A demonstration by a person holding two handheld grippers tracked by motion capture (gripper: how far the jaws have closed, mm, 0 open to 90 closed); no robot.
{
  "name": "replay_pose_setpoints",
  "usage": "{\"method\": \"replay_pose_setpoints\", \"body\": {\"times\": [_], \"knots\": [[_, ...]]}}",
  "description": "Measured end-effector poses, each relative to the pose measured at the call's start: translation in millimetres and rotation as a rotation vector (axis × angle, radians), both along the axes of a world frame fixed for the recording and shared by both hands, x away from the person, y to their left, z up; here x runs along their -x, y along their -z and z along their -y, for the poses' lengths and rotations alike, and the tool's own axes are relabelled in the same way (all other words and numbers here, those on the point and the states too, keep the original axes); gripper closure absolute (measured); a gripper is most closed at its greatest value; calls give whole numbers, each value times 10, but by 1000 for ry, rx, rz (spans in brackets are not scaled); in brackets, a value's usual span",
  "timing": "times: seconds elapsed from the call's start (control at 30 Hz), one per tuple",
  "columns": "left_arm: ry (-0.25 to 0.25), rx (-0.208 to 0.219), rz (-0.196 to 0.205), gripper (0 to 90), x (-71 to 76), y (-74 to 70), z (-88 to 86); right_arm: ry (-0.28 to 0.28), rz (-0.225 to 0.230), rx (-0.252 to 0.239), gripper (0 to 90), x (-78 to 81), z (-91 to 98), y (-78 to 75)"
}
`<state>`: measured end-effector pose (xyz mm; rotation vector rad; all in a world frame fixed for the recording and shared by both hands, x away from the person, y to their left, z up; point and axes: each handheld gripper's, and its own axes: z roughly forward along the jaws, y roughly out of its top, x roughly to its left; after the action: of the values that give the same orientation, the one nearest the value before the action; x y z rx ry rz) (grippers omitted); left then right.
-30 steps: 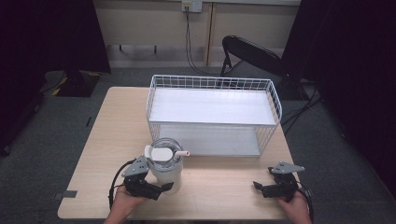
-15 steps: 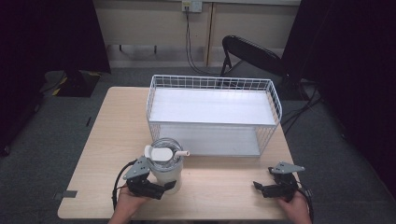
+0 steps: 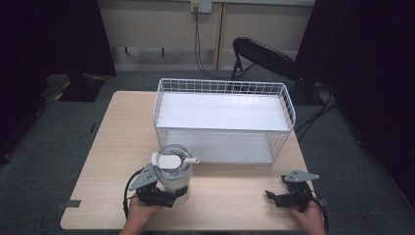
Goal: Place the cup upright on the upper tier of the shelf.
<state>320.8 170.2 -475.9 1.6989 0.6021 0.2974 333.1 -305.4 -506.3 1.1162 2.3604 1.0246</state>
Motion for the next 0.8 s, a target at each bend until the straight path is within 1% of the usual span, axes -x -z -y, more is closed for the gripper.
{"method": "replay_pose_setpoints", "body": {"times": [0.03,0.07,0.1,0.17,0.4,0.43,0.5,0.53,0.57,0.6,0.63,0.67,0.7,0.73,0.8], "knots": [[0,0,0,61,0,0,0,0,0,0,99,0,0,0],[-4,2,11,66,1,-1,5,0,0,0,99,0,0,0],[-4,2,11,70,1,-1,5,0,0,0,99,0,0,0],[-4,2,24,76,10,2,3,0,0,0,99,0,0,0],[-8,-18,35,83,19,-27,6,0,0,0,99,-1,0,0],[-12,-10,38,83,23,-38,8,0,0,0,99,0,0,0],[-11,-11,41,84,24,-60,1,0,0,0,99,0,0,0],[-13,-8,45,84,27,-87,-1,0,0,0,99,0,0,0],[-17,2,48,84,34,-114,-1,-1,0,0,99,-1,0,0],[-16,19,49,84,40,-175,-6,0,0,0,99,0,0,0],[-16,19,49,84,40,-175,-6,0,0,0,99,0,0,0],[-19,-1,65,84,37,-241,-13,-1,0,0,99,-1,0,0],[-19,-1,65,84,37,-241,-13,-1,0,0,99,0,0,0],[-15,-14,80,84,31,-286,-17,0,0,0,99,0,0,0],[-15,-18,76,84,30,-305,-19,-1,0,0,99,-1,0,0]]}}
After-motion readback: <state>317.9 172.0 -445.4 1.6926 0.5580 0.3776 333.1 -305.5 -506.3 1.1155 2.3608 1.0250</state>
